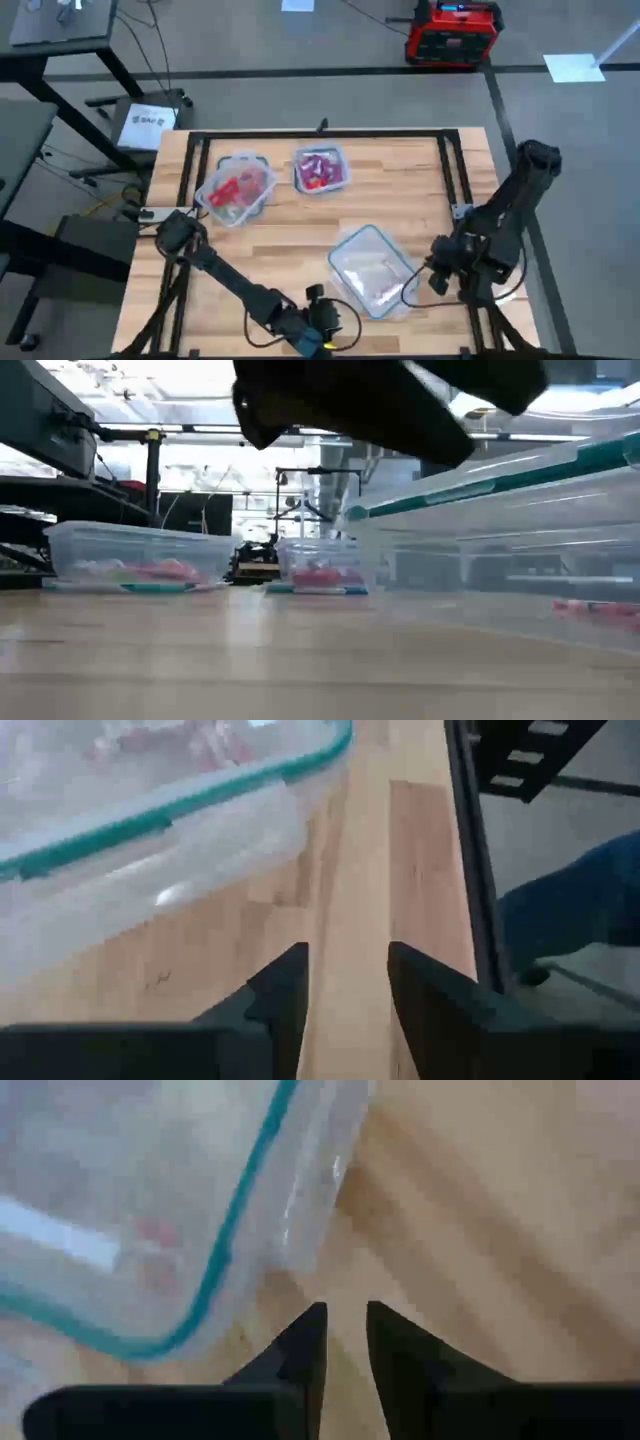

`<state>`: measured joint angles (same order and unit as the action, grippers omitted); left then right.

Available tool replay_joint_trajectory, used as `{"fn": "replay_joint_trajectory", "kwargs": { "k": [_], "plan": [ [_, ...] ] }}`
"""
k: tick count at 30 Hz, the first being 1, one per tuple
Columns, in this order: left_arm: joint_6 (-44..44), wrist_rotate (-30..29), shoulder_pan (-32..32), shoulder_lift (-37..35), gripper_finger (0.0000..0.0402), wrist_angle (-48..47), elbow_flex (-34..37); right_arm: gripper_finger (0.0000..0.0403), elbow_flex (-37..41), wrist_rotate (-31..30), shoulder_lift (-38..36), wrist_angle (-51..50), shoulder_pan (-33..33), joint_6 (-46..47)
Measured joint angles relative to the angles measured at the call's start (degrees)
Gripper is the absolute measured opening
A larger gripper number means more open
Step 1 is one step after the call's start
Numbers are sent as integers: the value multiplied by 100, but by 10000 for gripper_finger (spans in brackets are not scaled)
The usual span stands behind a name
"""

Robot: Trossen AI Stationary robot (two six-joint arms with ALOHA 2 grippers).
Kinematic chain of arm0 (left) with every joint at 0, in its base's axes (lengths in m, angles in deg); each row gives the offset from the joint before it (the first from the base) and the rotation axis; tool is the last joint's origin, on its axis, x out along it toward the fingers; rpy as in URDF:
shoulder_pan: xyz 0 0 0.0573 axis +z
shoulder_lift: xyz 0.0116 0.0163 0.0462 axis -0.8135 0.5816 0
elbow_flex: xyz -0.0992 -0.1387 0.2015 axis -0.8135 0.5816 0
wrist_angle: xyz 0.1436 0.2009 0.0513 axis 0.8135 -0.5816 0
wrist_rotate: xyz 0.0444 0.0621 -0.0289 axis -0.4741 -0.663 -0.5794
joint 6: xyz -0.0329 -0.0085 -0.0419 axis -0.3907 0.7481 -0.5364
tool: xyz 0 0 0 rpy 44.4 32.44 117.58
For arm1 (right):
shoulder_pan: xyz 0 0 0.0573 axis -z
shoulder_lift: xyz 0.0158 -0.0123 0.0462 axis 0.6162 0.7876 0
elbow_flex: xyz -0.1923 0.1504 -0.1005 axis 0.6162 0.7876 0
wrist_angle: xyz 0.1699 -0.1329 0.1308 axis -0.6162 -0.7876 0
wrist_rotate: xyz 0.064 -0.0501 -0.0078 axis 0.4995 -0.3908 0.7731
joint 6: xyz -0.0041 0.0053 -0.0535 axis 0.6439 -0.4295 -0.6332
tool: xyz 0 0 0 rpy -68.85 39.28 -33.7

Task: Sort candy

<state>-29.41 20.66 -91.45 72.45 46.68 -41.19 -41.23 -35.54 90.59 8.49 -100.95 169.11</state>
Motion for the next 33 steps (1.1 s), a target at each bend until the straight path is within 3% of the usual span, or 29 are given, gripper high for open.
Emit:
{"fn": "replay_joint_trajectory", "kwargs": {
  "k": [11,15,23,27,33],
  "plan": [
    [-202,-30,-94,0,124,12,0,63,173,-228,1555,2147,55,-242],
    [-212,-39,-103,0,124,4,-9,63,112,-424,1841,3148,219,-867],
    [-251,-59,-136,0,124,-528,-313,63,-175,-393,1734,2981,213,-1882],
    [-259,-88,-143,0,124,-713,-337,63,-173,-396,1685,2380,157,-1494],
    [33,-179,44,0,124,-349,-339,63,-175,-403,1735,2333,212,-1338]
  ]
}}
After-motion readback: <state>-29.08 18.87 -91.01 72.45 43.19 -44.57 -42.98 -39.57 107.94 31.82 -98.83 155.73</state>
